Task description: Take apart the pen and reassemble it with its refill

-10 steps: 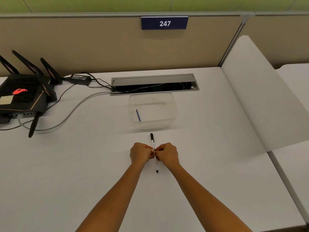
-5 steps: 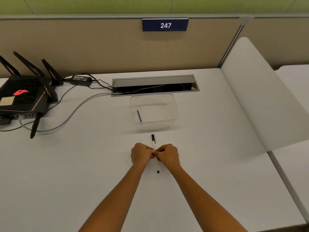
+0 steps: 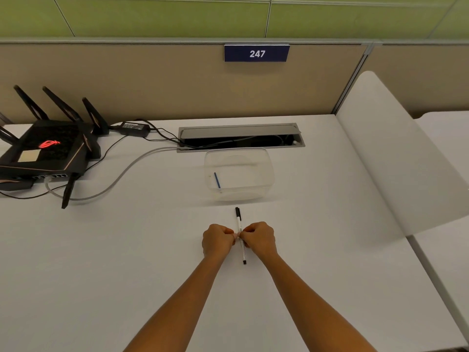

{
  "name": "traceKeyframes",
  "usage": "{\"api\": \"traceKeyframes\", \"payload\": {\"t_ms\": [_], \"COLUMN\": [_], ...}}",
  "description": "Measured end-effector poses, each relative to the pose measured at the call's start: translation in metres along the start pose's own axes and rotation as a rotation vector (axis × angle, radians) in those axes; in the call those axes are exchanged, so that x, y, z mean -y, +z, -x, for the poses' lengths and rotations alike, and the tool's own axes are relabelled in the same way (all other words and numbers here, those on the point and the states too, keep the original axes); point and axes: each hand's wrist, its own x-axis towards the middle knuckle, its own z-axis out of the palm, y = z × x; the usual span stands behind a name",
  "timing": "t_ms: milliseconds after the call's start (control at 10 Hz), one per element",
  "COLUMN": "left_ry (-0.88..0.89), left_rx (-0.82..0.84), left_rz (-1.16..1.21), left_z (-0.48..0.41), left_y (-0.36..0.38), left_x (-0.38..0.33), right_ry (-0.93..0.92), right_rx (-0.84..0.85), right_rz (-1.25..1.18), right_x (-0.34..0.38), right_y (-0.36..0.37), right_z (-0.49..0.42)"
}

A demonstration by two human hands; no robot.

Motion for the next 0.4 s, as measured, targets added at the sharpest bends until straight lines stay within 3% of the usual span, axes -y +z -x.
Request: {"api": "traceKeyframes", "payload": {"t_ms": [400], "left_ry": [0.148], "left_rx": [-0.010], "left_rz": [-0.091], "left_z": [0.022], "left_y": [0.001], "left_x": [0.001], "right_ry": [-0.060], "right_rx": [-0.059], "right_rz": [0.046], "right_x": [0.004], "right_y": [-0.004], "right_z": [0.008]}}
